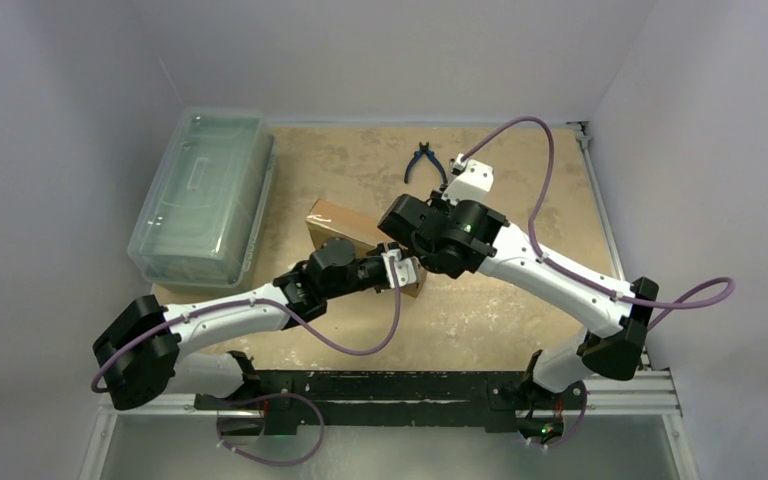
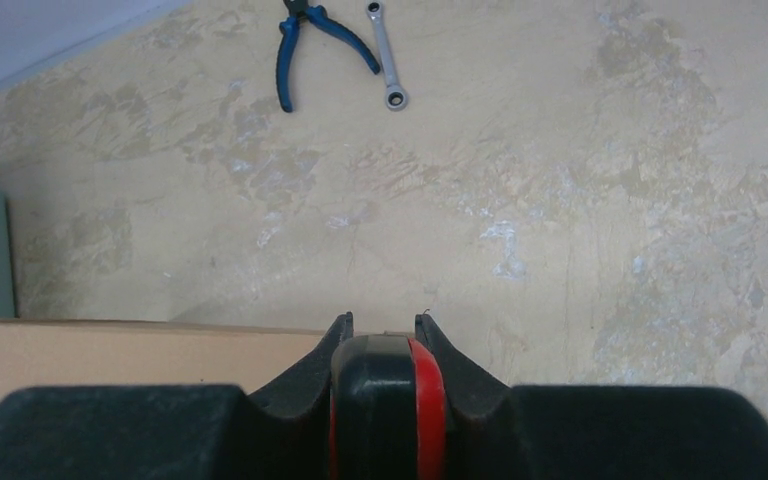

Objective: Unpack the express box

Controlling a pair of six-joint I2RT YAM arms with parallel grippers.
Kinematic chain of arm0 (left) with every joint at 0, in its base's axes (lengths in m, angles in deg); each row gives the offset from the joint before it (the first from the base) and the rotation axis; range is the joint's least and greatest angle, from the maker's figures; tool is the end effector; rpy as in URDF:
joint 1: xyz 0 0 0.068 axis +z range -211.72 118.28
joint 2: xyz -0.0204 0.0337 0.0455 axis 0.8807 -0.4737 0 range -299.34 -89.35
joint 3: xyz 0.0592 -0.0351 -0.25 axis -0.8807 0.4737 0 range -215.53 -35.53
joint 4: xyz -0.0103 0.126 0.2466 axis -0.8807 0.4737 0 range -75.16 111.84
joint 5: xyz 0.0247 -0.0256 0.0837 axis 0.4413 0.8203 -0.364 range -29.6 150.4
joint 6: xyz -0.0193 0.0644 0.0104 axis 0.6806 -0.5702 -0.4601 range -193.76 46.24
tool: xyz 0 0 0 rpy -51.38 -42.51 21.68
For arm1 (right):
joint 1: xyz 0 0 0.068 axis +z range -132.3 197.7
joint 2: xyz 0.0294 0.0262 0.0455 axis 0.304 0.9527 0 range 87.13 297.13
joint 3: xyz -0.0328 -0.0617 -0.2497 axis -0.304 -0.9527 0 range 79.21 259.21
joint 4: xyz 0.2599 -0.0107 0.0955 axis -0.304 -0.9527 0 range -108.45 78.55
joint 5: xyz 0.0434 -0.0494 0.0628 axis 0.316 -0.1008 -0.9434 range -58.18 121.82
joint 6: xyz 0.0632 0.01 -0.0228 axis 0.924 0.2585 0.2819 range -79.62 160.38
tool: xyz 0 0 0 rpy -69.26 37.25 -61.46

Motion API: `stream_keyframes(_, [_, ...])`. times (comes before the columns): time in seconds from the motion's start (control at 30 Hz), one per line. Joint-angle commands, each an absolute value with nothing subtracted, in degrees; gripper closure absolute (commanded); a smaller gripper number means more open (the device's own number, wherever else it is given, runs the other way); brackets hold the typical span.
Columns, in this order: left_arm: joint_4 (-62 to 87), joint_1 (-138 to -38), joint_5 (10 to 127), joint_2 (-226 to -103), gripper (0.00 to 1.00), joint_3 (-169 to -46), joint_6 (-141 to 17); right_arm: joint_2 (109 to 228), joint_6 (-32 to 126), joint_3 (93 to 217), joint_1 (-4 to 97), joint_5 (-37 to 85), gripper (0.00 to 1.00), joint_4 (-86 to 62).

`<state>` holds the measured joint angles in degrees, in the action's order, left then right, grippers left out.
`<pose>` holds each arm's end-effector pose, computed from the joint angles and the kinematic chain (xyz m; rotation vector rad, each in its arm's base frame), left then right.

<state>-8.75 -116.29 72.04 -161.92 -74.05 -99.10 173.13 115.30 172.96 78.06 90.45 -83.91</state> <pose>0.1771 -0.2679 0.2321 1.2555 1.2644 -0.5479 0.1875 0.2356 0.3651 0.5145 1.9955 -0.0126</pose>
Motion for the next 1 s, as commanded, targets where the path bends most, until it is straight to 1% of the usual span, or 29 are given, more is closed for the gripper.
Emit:
stream_keyframes(0.0, [-11.33,-116.48,68.95,-162.90,0.68,-73.78,-96.69,172.65,121.12,172.00,80.49,90.71,1.00,-85.83])
stream_keyframes(0.17, [-11.97,-116.48,67.74,-163.22,0.71,-73.56,-95.99,171.53,123.32,169.20,82.35,89.73,1.00,-85.14])
stream_keyframes(0.47, [-13.29,-116.61,66.55,-163.22,0.73,-72.93,-95.03,168.72,125.08,164.35,84.63,88.94,1.00,-78.51])
stream_keyframes(0.63, [-13.26,-116.83,66.90,-163.45,0.73,-72.88,-94.99,169.62,124.61,167.16,84.93,88.47,1.00,-79.51])
stream_keyframes(0.77, [-13.29,-116.92,66.93,-163.95,0.73,-73.00,-94.79,170.06,125.96,168.32,87.04,88.19,1.00,-79.82])
stream_keyframes(0.97, [-13.63,-117.01,66.73,-164.14,0.74,-73.10,-94.23,173.77,131.20,173.82,88.33,88.84,1.00,-87.62])
